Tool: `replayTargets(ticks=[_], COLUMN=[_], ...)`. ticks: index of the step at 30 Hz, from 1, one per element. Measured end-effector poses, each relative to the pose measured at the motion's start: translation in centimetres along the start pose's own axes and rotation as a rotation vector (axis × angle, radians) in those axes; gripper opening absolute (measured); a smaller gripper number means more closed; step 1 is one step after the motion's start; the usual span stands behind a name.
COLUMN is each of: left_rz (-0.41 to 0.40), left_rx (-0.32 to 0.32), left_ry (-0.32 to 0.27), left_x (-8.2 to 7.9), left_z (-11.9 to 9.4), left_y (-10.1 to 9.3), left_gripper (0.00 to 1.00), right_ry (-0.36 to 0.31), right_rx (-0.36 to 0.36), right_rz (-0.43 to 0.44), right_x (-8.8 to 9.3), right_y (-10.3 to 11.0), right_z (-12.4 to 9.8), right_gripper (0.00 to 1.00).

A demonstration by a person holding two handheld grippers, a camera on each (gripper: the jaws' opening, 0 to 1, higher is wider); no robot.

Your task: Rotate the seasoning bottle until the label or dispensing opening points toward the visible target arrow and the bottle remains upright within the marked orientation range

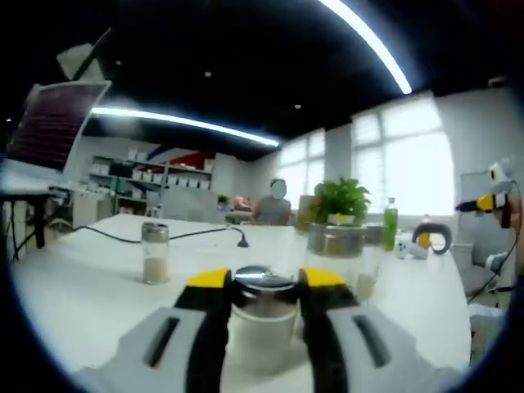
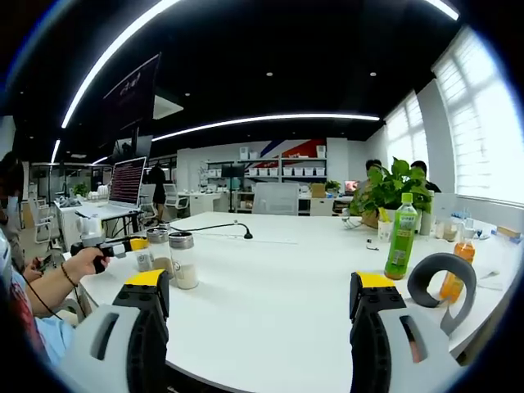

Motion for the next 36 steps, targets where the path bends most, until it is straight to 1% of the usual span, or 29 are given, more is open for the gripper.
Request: replayTargets(ticks=[3, 7, 9, 11, 13, 18, 21, 24, 30, 33, 36], left_rz=[0.009, -0.013, -0.001, -0.014, 0.002, -0.006, 0.003, 0.003, 0.000, 0.013, 0.021], left_rx=[0.038, 0.104, 0.147, 0.185, 0.221, 0.317, 0.355, 0.390, 0.467, 0.490, 0.495], left_ry=[0.001, -0.008, 0.004, 0.006, 0.000, -0.020, -0.006, 0.008, 0.015, 0.024, 0.023], left_x=[0.03, 0.08, 0.04, 0.06, 0.08, 0.18, 0.10, 0.10, 0.10, 0.07, 0.10], left_z=[0.15, 0.20, 0.15, 0.11, 0.08, 0.08, 0.21, 0.32, 0.41, 0.51, 0.48], left_y=[0.16, 0.35, 0.20, 0.24, 0.22, 0.32, 0.34, 0.42, 0.35, 0.35, 0.26], left_gripper=[0.34, 0.34, 0.34, 0.34, 0.34, 0.34, 0.34, 0.34, 0.34, 0.34, 0.34], right_ry=[0.000, -0.019, -0.022, -0.019, -0.015, -0.015, -0.014, -0.012, 0.002, 0.007, 0.009], right_rx=[0.002, -0.007, -0.007, -0.002, -0.001, -0.002, -0.007, 0.005, 0.001, -0.004, -0.008], right_rz=[0.003, 0.026, 0.023, 0.021, 0.025, 0.022, 0.020, 0.027, 0.023, 0.017, 0.018], right_x=[0.02, -0.23, -0.31, -0.24, -0.12, -0.05, -0.03, 0.04, 0.29, 0.37, 0.38], right_y=[-0.08, 0.10, 0.11, 0.02, -0.01, 0.17, 0.35, 0.18, 0.25, 0.46, 0.48], right_z=[0.10, 0.06, 0.02, 0.02, 0.07, 0.12, 0.19, 0.29, 0.46, 0.55, 0.62], right_gripper=[0.94, 0.94, 0.94, 0.94, 0.94, 0.93, 0.93, 0.94, 0.95, 0.95, 0.95])
Point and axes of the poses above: the point that each gripper's makers call its tool centre point, and the gripper's own axes: z roughly forward along the fingers, y roughly to its left, x roughly out of its underside, the point moved 4 cm from there along -z, roughly backward along the fingers
